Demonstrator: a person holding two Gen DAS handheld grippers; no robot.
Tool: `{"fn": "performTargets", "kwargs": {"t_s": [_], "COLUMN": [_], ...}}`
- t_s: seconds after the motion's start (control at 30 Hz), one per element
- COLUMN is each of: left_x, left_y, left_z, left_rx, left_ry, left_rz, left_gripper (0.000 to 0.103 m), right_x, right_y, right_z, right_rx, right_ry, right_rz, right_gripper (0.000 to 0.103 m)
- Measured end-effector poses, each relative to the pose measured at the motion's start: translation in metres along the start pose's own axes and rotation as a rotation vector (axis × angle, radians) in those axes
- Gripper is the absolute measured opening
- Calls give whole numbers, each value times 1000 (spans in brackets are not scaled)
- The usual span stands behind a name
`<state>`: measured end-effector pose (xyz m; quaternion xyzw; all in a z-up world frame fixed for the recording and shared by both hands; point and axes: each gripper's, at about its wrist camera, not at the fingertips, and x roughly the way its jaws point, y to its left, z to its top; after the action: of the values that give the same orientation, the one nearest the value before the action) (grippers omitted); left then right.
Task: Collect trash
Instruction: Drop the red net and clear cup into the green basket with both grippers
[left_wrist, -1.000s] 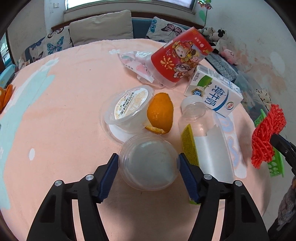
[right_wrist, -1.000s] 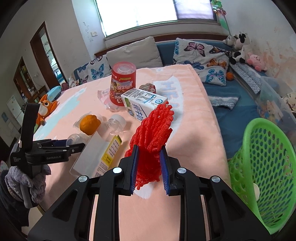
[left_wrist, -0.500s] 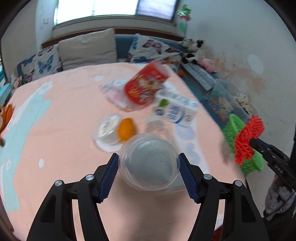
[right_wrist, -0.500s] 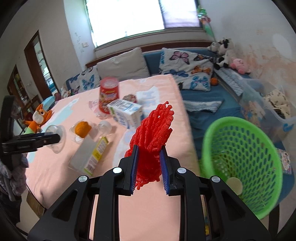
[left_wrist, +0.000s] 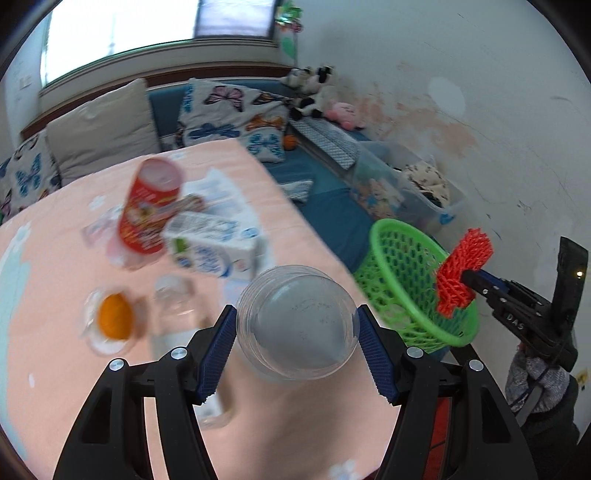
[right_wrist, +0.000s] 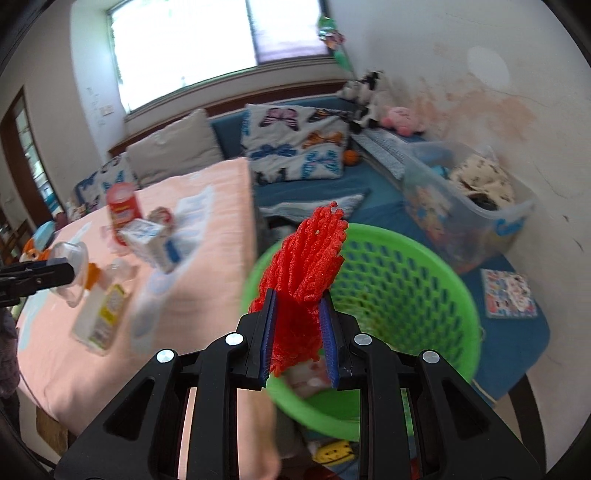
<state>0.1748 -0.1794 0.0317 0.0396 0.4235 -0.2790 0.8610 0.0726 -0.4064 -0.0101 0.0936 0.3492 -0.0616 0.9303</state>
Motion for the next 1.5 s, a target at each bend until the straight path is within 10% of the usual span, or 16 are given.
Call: {"fn": "performTargets", "kwargs": {"t_s": [0.7, 1.5], "left_x": [71, 119], "left_y": [-115, -146], "left_z": [47, 41], "left_rx": [168, 169], "left_ry": [57, 119], "left_rz": [-91, -143], "left_gripper": [63, 75], "right_x": [-4, -35], "right_y": [-46, -67], "right_z": [-16, -40], "right_rx": [68, 124], "right_ry": [13, -8], "right_rz": [-66, -88], "right_gripper": [51, 55]}}
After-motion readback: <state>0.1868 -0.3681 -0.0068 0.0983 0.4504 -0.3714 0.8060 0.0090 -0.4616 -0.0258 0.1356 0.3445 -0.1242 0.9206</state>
